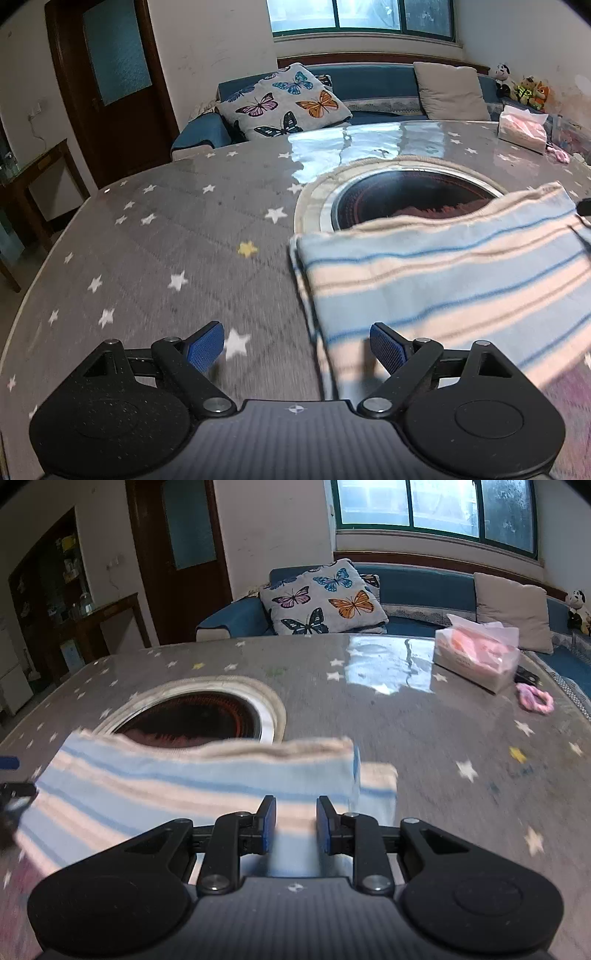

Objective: Fold clothes
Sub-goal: 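Release the shirt and withdraw both grippers from the folded shirt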

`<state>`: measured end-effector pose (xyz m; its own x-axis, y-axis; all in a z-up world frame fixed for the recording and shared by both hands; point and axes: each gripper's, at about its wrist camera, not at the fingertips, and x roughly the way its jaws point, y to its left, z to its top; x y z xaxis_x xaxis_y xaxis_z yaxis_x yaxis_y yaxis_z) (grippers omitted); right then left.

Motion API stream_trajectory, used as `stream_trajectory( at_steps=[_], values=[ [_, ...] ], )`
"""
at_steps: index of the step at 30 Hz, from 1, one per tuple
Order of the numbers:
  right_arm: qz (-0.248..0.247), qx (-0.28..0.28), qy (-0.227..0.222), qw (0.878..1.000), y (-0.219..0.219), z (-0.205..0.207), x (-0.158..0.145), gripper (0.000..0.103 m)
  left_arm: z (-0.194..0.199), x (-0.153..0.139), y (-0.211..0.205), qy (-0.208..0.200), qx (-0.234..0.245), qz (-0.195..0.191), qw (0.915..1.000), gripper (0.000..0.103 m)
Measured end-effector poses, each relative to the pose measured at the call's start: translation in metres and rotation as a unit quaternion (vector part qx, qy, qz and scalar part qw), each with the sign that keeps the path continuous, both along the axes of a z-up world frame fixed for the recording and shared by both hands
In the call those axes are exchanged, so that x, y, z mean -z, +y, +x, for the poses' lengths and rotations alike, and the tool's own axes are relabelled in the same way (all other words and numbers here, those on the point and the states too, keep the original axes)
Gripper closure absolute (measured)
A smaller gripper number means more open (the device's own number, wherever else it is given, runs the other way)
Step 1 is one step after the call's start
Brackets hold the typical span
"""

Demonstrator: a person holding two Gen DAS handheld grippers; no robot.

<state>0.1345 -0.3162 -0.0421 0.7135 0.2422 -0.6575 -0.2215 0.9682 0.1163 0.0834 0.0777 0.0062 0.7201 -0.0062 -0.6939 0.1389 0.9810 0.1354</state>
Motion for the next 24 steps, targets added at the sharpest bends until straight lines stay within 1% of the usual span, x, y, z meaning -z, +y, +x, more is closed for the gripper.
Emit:
stream_trajectory(
  at_steps=[4, 7, 9, 11, 14, 16, 18, 21, 24],
  values=[
    [0.002, 0.01, 0.002, 1.0, 0.005, 0.033, 0.006, 0.08, 0.022, -0.003, 0.002, -0.003, -0.004, 0.002, 1.0, 0.015],
    [-0.007, 0.025, 0.012, 1.0, 0.007, 0.052, 0.018, 0.08, 0.04, -0.002, 0.004, 0.0, -0.009, 0.007, 0.9999, 0.015],
    [-0.003, 0.04, 0.021, 0.999, 0.003, 0.059, 0.025, 0.086, 0.048, 0.001, 0.005, 0.003, -0.01, 0.014, 0.9999, 0.015],
    [0.002, 0.051, 0.019, 0.998, 0.002, 0.058, 0.023, 0.086, 0.054, 0.003, 0.006, 0.007, -0.01, 0.015, 0.9998, 0.015],
    [-0.002, 0.038, 0.002, 0.999, 0.013, 0.056, 0.015, 0.085, 0.063, 0.004, 0.005, 0.006, -0.007, 0.015, 0.9999, 0.015],
    [-0.003, 0.017, 0.004, 1.0, 0.026, 0.06, 0.016, 0.085, 0.069, 0.005, 0.004, 0.007, -0.004, 0.014, 0.9999, 0.015],
    [-0.015, 0.006, 0.006, 1.0, 0.039, 0.066, 0.021, 0.085, 0.074, 0.007, 0.002, 0.009, -0.003, 0.014, 0.9999, 0.015],
    [-0.027, 0.017, 0.006, 0.999, 0.047, 0.076, 0.03, 0.085, 0.081, 0.011, 0.002, 0.015, -0.006, 0.013, 0.9998, 0.014],
    [-0.025, 0.025, 0.006, 0.999, 0.049, 0.078, 0.026, 0.084, 0.086, 0.013, 0.007, 0.018, -0.012, 0.004, 0.9998, 0.013]
  ],
)
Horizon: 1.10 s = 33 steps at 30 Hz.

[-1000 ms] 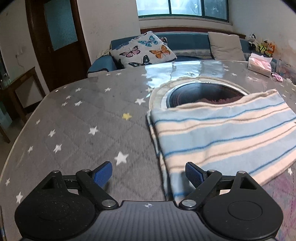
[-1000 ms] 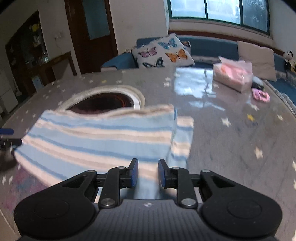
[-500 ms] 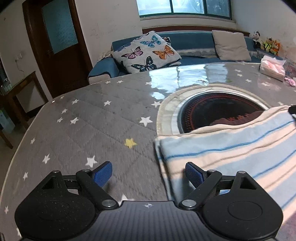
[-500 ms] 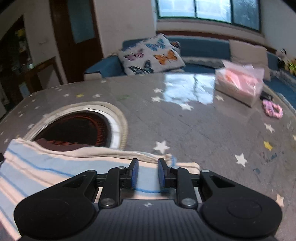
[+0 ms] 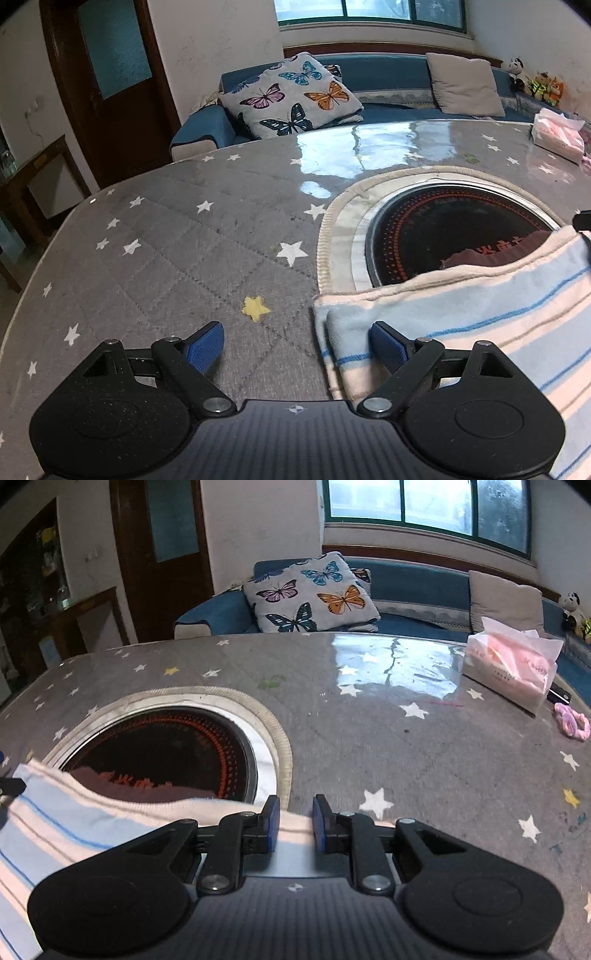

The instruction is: Fold clothes

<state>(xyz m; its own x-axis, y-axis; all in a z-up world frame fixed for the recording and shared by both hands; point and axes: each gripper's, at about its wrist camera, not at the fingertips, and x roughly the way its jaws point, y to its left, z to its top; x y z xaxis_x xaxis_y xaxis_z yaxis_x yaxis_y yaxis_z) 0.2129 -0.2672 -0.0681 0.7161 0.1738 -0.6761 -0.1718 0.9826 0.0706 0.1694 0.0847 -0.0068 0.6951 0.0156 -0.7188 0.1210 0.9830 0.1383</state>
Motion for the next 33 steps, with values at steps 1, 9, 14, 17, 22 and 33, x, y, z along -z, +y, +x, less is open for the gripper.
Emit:
stream_trajectory(
  at_steps=[1, 9, 14, 17, 22, 33],
  values=[
    [-0.003, -0.001, -0.003, 1.0, 0.002, -0.002, -0.003, 0.084, 0.001, 0.0, 0.001, 0.0, -0.002, -0.003, 1.0, 0.012],
    [0.005, -0.065, -0.015, 0.998, 0.034, -0.032, -0.026, 0.078, 0.005, 0.004, 0.01, 0.001, -0.007, -0.025, 0.9997, 0.008],
    [0.004, -0.148, -0.006, 0.989, 0.082, -0.056, -0.033, 0.064, 0.0, -0.007, 0.018, -0.012, -0.021, -0.029, 0.9993, 0.009],
    [0.0, -0.21, -0.008, 0.978, 0.116, -0.077, -0.039, 0.064, -0.007, -0.014, 0.028, -0.017, -0.032, -0.035, 0.9987, 0.009],
    [-0.006, -0.31, -0.019, 0.951, 0.168, -0.114, -0.046, 0.064, -0.02, -0.02, 0.045, -0.013, -0.053, -0.055, 0.997, 0.01],
    [-0.067, -0.411, -0.033, 0.909, 0.249, -0.16, -0.024, 0.064, -0.051, -0.023, 0.059, 0.003, -0.058, -0.093, 0.994, 0.009]
  ],
)
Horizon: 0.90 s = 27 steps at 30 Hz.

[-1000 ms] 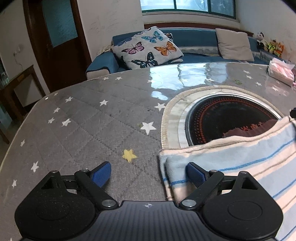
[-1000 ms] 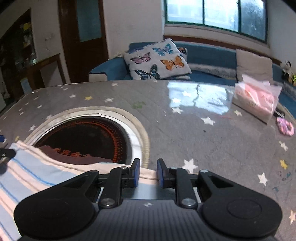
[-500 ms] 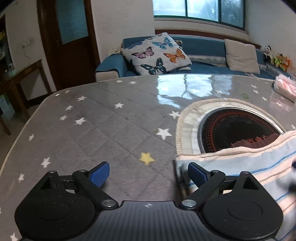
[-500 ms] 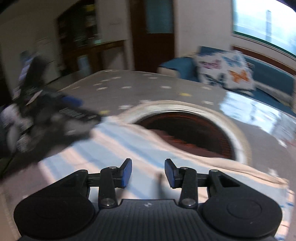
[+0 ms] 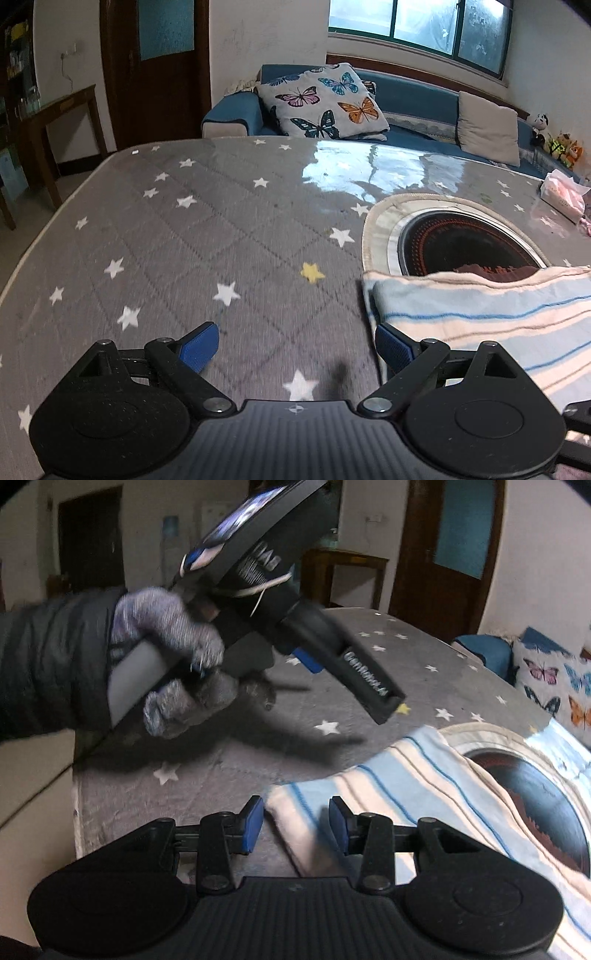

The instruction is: Fold clothes

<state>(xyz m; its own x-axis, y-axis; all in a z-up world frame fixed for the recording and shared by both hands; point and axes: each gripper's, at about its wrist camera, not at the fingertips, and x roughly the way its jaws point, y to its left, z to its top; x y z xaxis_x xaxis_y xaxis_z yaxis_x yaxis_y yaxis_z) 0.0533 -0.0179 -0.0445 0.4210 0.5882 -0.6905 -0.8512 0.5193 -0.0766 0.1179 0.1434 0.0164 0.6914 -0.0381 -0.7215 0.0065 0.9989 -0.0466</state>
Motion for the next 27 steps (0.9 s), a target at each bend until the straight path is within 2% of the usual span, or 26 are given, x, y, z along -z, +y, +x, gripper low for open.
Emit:
stream_trajectory(
  at_steps=[7, 11, 12, 14, 19, 22, 27],
  values=[
    [-0.036, -0.014, -0.046, 0.998, 0.018, -0.015, 0.013, 0.067, -0.006, 0.007, 0.006, 0.02, -0.005, -0.027, 0.9994, 0.009],
    [-0.044, -0.008, -0.072, 0.996, 0.019, -0.016, 0.018, 0.085, -0.008, 0.009, 0.005, 0.03, -0.002, -0.052, 0.9982, 0.009],
    [-0.039, -0.004, -0.07, 0.997, 0.017, -0.015, 0.016, 0.092, -0.008, 0.009, 0.004, 0.032, -0.001, -0.06, 0.9977, 0.009],
    [-0.019, 0.009, -0.053, 0.998, 0.012, -0.009, 0.01, 0.094, -0.009, 0.01, 0.0, 0.038, 0.001, -0.076, 0.9964, 0.009],
    [0.047, 0.045, 0.006, 0.998, -0.006, 0.009, -0.01, 0.095, -0.006, 0.011, -0.005, 0.06, -0.008, -0.124, 0.9904, 0.009],
    [0.072, 0.055, 0.015, 0.996, -0.015, 0.016, -0.02, 0.096, -0.003, 0.013, -0.005, 0.07, -0.025, -0.156, 0.985, 0.008],
    [0.108, 0.07, 0.023, 0.991, -0.031, 0.021, -0.03, 0.096, -0.002, 0.011, -0.009, 0.085, -0.021, -0.204, 0.9751, 0.01]
  ],
)
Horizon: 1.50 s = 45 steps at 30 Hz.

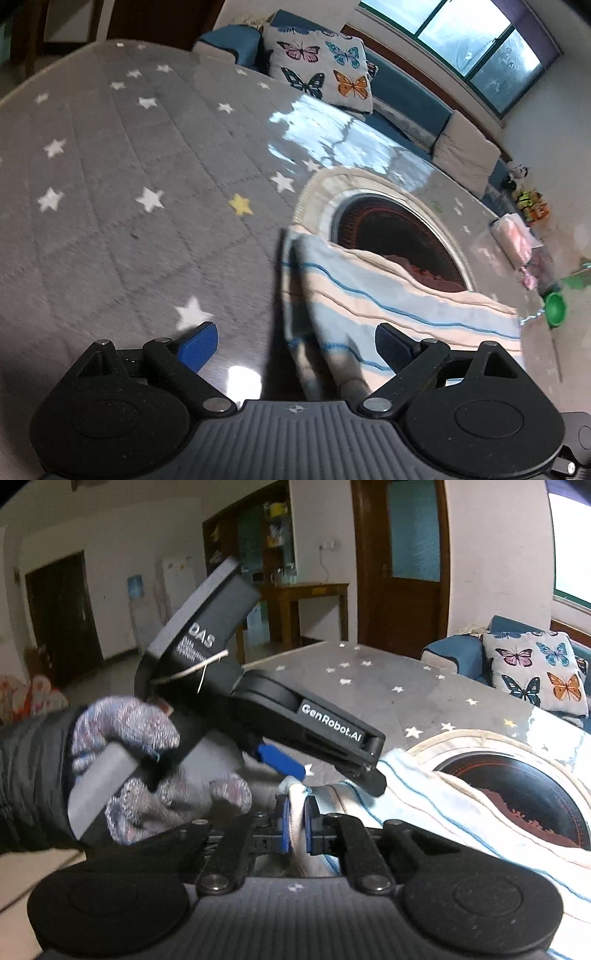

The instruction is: Fold clothes

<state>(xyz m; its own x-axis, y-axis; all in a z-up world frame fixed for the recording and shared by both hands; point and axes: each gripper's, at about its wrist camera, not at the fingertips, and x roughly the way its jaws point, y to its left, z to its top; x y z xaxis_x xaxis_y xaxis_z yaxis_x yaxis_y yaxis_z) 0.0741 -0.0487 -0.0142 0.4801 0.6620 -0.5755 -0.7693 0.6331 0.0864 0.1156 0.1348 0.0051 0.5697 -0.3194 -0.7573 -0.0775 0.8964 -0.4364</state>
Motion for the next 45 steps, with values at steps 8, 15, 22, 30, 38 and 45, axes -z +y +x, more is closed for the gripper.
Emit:
stream_trajectory(
  at_steps=[8, 15, 22, 30, 38, 45],
  values=[
    [0.022, 0.007, -0.006, 1.0, -0.008, 0.001, -0.005, 0.096, -0.002, 0.003, -0.004, 0.015, 0.002, -0.057, 0.9983, 0.039],
    [0.016, 0.001, 0.003, 1.0, -0.017, 0.001, 0.001, 0.092, -0.002, 0.011, -0.009, 0.013, 0.01, -0.073, 0.9972, 0.088],
    [0.025, 0.056, 0.026, 0.998, -0.067, 0.026, 0.003, 0.087, -0.004, 0.009, -0.008, 0.004, 0.01, -0.07, 0.9975, 0.088],
    [-0.059, 0.213, 0.016, 0.975, -0.104, 0.106, 0.039, 0.087, -0.005, 0.002, -0.008, -0.005, 0.014, -0.07, 0.9974, 0.09],
    [-0.098, 0.249, -0.001, 0.964, -0.099, 0.142, 0.059, 0.087, -0.003, 0.002, -0.013, -0.007, 0.025, -0.054, 0.9982, 0.088],
    [-0.1, 0.256, 0.0, 0.962, -0.093, 0.145, 0.059, 0.087, -0.006, 0.006, -0.01, -0.001, 0.024, -0.053, 0.9983, 0.079]
  ],
)
